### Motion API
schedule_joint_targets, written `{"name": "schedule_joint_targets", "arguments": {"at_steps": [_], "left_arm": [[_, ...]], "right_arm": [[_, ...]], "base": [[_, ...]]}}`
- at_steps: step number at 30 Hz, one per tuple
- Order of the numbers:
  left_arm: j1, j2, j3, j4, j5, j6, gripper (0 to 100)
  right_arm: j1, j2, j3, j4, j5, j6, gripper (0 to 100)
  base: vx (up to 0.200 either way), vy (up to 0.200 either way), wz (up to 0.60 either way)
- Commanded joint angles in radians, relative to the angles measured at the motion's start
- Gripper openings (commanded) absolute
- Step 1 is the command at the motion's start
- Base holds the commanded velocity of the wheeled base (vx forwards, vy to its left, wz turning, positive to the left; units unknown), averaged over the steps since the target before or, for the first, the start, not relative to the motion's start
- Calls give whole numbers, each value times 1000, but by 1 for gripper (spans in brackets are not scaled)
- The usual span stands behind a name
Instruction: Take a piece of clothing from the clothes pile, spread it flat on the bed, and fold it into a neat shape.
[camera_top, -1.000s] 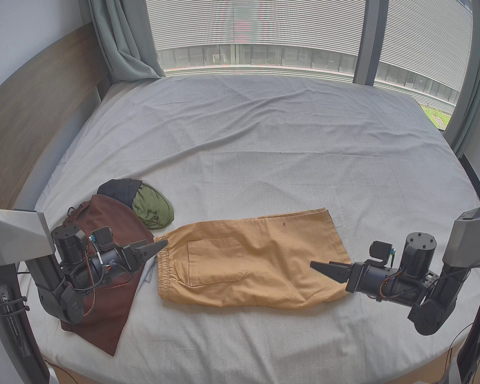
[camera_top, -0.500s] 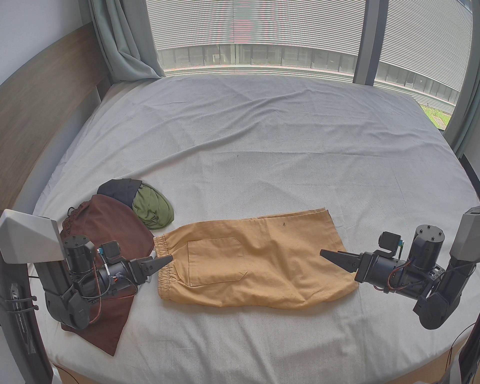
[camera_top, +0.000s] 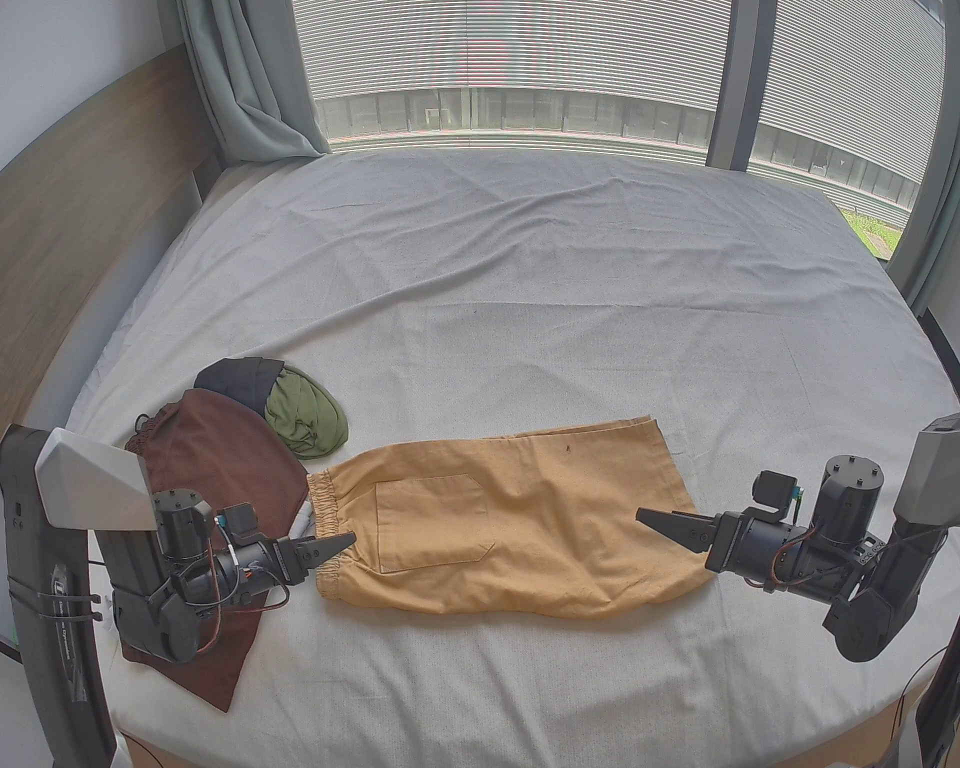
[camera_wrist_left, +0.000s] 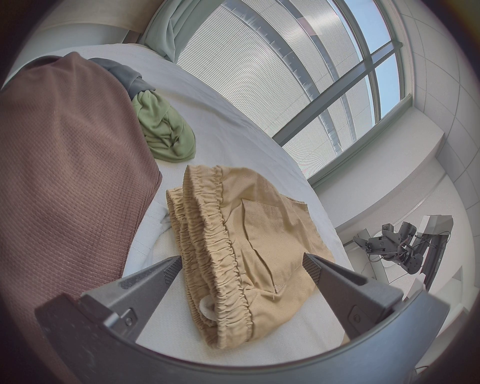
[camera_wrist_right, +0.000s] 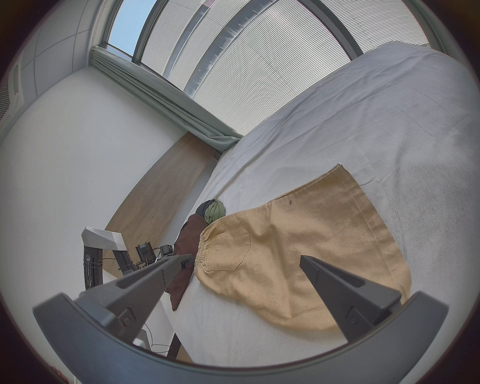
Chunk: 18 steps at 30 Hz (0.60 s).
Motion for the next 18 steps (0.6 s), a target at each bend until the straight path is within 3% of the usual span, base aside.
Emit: {"name": "schedule_joint_targets", "arguments": {"at_steps": [1,18], "left_arm": [[-1,54,-29,0,5,1,100],[-4,127,-93,0,6,-16,100]], "right_arm": [[1,26,0,-1,-1,1,100],[7,52,0,-1,-1,-26,100]], "base": [[0,0,0],[0,0,0]]}}
